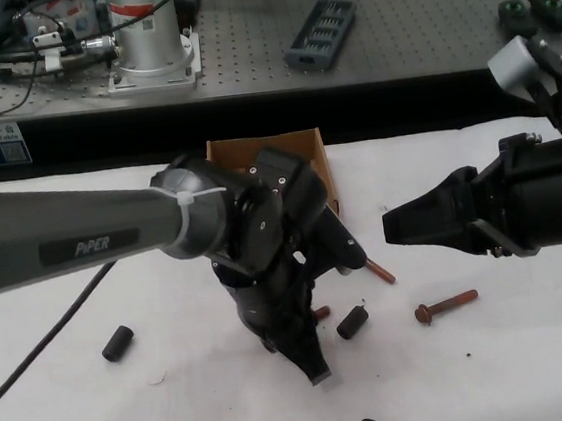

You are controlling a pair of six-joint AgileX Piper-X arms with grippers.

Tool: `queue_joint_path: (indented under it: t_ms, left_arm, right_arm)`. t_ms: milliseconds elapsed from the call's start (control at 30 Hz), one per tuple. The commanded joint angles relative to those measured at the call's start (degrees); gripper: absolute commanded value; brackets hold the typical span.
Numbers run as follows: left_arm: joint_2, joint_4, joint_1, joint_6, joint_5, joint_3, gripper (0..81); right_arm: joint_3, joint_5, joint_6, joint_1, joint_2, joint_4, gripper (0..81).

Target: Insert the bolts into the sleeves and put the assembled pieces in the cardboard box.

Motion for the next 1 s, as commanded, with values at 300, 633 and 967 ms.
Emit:
queue_joint_path:
  t_ms: [300, 633, 967]
  left_arm:
    - [-5.2, 14.8, 0.7, 5.0, 3.0, 0.2, 0.6]
    - [-6.3, 20.5, 0.9, 21.4, 9.1, 2.9, 0.6]
    - [-7.9, 19.2, 5.4, 16.6, 10.4, 2.8, 4.4]
  right_arm:
    - [-0.1, 0.0, -0.7, 0.1, -0.8, -1.3, 20.8]
    - [-0.1, 0.0, -5.1, 0.1, -0.8, -0.4, 20.8]
    - [-0.1, 0.0, -5.3, 0.1, -0.8, -0.4, 20.8]
